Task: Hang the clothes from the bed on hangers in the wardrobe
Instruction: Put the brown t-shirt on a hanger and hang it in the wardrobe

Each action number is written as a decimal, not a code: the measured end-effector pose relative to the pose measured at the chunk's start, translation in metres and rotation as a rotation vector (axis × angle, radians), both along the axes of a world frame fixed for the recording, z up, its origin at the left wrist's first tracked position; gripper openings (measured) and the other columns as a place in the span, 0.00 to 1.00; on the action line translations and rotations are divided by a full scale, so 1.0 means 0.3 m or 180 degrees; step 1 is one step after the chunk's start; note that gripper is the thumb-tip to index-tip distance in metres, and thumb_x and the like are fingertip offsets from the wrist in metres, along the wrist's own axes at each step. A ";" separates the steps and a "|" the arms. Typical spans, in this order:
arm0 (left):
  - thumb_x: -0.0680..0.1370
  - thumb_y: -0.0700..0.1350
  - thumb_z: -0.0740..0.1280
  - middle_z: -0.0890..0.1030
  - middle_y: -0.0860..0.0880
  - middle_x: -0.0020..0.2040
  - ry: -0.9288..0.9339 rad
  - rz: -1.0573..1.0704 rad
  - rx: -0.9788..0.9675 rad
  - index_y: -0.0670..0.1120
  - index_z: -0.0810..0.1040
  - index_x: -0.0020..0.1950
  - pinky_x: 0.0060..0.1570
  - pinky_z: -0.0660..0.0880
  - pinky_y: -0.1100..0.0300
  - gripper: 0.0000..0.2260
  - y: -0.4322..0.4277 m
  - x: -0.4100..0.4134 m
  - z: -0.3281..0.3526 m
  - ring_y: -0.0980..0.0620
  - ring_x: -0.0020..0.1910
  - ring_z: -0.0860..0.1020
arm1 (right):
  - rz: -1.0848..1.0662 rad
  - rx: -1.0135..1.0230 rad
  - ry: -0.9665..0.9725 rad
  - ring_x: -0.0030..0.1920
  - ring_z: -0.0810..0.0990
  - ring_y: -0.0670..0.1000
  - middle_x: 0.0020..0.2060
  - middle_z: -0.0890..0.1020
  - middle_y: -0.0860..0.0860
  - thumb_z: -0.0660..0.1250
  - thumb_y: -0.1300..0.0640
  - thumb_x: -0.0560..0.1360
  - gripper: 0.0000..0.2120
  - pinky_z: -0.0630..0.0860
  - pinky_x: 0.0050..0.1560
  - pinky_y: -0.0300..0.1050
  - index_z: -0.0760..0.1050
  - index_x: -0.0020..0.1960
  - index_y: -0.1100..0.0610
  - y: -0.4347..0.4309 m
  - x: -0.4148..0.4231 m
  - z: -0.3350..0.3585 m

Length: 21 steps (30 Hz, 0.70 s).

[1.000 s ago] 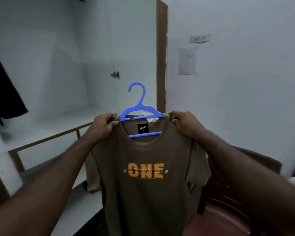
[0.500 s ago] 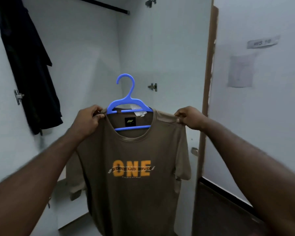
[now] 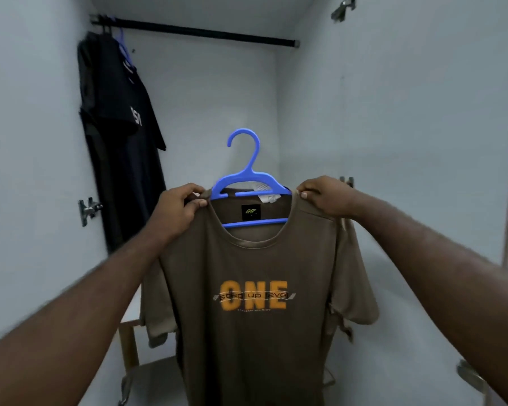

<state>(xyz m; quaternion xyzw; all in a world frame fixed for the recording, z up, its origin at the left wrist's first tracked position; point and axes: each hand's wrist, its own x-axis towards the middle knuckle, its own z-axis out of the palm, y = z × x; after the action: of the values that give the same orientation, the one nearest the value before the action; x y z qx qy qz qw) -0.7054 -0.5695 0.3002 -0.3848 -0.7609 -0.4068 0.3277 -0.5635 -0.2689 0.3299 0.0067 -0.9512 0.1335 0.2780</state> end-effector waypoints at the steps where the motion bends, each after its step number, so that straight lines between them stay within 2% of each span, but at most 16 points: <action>1: 0.75 0.36 0.71 0.83 0.44 0.41 -0.0014 0.0021 0.0050 0.41 0.82 0.53 0.41 0.69 0.75 0.08 0.005 -0.028 0.014 0.52 0.40 0.79 | 0.0023 0.0008 0.0037 0.58 0.78 0.54 0.57 0.82 0.55 0.62 0.60 0.81 0.11 0.68 0.52 0.38 0.79 0.60 0.61 0.006 -0.052 0.012; 4: 0.74 0.38 0.72 0.83 0.46 0.38 -0.0072 0.0069 0.0105 0.44 0.82 0.53 0.39 0.70 0.75 0.08 -0.001 -0.131 0.075 0.53 0.38 0.79 | 0.0079 -0.0017 0.0313 0.50 0.77 0.51 0.51 0.83 0.55 0.63 0.62 0.80 0.08 0.64 0.44 0.36 0.80 0.54 0.63 0.015 -0.209 0.047; 6: 0.75 0.41 0.72 0.83 0.45 0.38 -0.0209 0.0093 -0.0024 0.45 0.83 0.53 0.40 0.73 0.71 0.07 -0.019 -0.220 0.119 0.54 0.38 0.79 | 0.0093 -0.0101 0.0592 0.48 0.75 0.51 0.47 0.82 0.55 0.63 0.64 0.79 0.06 0.63 0.40 0.35 0.79 0.51 0.63 0.017 -0.316 0.074; 9: 0.80 0.45 0.67 0.84 0.46 0.44 -0.0494 0.0340 -0.0645 0.44 0.83 0.52 0.50 0.78 0.56 0.07 -0.074 -0.366 0.184 0.51 0.45 0.82 | 0.0054 -0.0091 0.0762 0.48 0.75 0.52 0.47 0.81 0.55 0.63 0.65 0.79 0.06 0.62 0.40 0.37 0.79 0.50 0.63 0.029 -0.456 0.137; 10: 0.80 0.46 0.66 0.84 0.48 0.45 -0.0663 0.0411 -0.0885 0.45 0.83 0.50 0.50 0.79 0.55 0.08 -0.098 -0.414 0.204 0.51 0.46 0.82 | 0.0053 -0.0085 0.0784 0.48 0.75 0.52 0.47 0.81 0.55 0.63 0.64 0.79 0.06 0.62 0.41 0.38 0.79 0.50 0.63 0.035 -0.504 0.163; 12: 0.80 0.45 0.66 0.84 0.50 0.45 -0.0874 0.0489 -0.1166 0.46 0.83 0.48 0.46 0.77 0.59 0.07 -0.132 -0.496 0.248 0.53 0.46 0.82 | 0.0079 -0.0054 0.0816 0.48 0.75 0.52 0.48 0.81 0.55 0.63 0.64 0.79 0.06 0.62 0.42 0.37 0.78 0.51 0.62 0.048 -0.594 0.211; 17: 0.78 0.43 0.69 0.83 0.50 0.44 -0.0213 0.0841 -0.1016 0.46 0.82 0.47 0.48 0.75 0.59 0.03 -0.132 -0.655 0.416 0.52 0.45 0.81 | 0.0148 0.0124 0.1057 0.47 0.74 0.50 0.50 0.82 0.57 0.64 0.66 0.78 0.07 0.62 0.42 0.35 0.79 0.54 0.62 0.060 -0.787 0.345; 21: 0.78 0.43 0.69 0.82 0.48 0.49 -0.0074 0.1160 -0.1268 0.44 0.81 0.54 0.48 0.73 0.59 0.06 -0.120 -0.722 0.564 0.51 0.48 0.80 | 0.0138 0.0080 0.1412 0.53 0.78 0.57 0.52 0.83 0.59 0.64 0.66 0.78 0.08 0.63 0.43 0.36 0.79 0.55 0.63 0.076 -0.920 0.481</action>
<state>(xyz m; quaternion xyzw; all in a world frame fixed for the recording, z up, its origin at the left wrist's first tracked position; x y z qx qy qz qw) -0.9219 -0.6055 0.4693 -0.2937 -0.8864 -0.1877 0.3046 -0.8396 -0.2460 0.4741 0.0598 -0.8680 0.1228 0.4774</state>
